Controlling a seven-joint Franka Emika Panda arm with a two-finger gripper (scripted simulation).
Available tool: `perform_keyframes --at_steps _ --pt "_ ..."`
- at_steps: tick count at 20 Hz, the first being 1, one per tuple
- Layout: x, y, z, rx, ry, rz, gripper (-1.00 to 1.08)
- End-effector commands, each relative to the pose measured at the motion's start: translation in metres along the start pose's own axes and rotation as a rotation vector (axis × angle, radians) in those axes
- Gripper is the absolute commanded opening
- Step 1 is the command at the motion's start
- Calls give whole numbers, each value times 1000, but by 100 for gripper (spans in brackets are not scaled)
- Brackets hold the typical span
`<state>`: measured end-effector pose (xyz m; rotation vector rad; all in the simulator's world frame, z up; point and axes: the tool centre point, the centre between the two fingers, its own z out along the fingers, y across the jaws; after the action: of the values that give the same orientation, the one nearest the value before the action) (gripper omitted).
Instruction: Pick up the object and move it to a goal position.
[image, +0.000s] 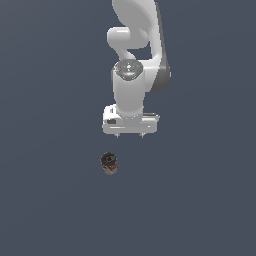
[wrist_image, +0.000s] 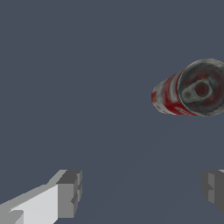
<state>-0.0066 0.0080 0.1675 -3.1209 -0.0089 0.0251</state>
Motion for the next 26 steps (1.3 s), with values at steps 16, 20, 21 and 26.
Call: perform_keyframes --at_steps 16,20,21,26 --pt "-3 -3 -6 5 -12 -8 100" --pt "5 5 -3 3 -9 -40 100" --pt "8 7 -2 2 -9 -50 100" --pt "24 23 5 -3 -3 -117 100"
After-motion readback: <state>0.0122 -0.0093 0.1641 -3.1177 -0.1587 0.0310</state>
